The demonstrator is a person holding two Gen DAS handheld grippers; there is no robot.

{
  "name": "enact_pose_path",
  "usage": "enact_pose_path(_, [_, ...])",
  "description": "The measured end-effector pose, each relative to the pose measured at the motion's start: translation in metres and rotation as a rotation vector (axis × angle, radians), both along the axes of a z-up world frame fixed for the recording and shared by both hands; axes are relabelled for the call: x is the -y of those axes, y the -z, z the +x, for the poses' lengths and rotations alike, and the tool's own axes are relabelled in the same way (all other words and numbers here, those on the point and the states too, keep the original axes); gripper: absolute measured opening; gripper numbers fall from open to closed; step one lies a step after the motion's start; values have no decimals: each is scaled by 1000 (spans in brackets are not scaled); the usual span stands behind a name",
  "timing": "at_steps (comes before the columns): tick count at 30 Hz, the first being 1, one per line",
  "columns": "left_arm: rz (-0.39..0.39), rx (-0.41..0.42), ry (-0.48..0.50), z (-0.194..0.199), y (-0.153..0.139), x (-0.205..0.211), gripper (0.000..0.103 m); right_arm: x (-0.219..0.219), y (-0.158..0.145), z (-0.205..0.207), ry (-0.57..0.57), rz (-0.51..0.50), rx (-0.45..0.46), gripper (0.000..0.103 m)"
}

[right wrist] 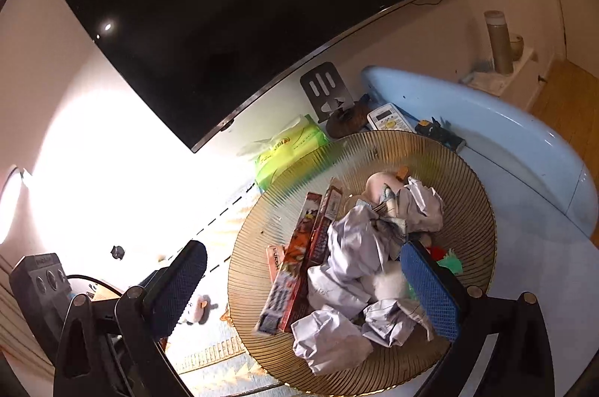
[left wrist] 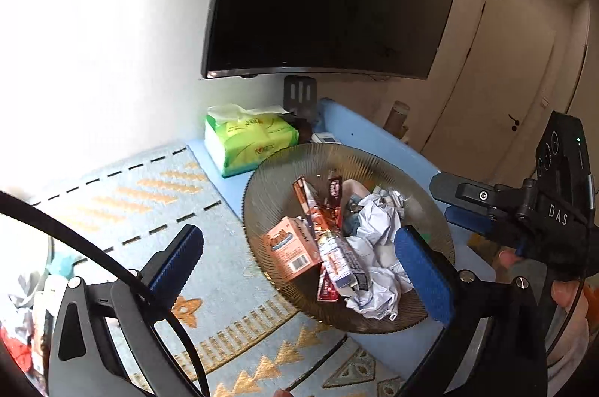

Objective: Organize objects
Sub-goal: 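Carry the long box and paper ball to the glass bowl and release, then move both open grippers back over the desk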

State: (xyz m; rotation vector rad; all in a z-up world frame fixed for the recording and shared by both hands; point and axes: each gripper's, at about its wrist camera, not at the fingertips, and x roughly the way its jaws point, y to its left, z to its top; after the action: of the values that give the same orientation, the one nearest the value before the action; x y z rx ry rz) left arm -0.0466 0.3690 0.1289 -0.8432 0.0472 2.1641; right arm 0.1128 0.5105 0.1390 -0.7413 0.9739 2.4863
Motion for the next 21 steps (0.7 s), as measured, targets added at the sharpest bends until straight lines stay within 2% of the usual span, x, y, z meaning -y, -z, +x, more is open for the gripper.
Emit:
enact_pose_path(7, [1, -15, -90, -1, -6, 49, 103, 36, -19, -3, -32, 21, -32, 103])
enact_pose_path(12, [-2, -28, -172, -6, -21, 100, 103, 78, -32, -19, -91, 47, -54, 103])
enact_pose_path(16, [-26, -54, -262, -6, -28, 158, 103, 121, -28, -46, -171, 69, -38, 103])
enact_pose_path(21, [-85, -54, -397, -13, -18, 236, 103, 184, -7, -81, -294, 101, 23, 103])
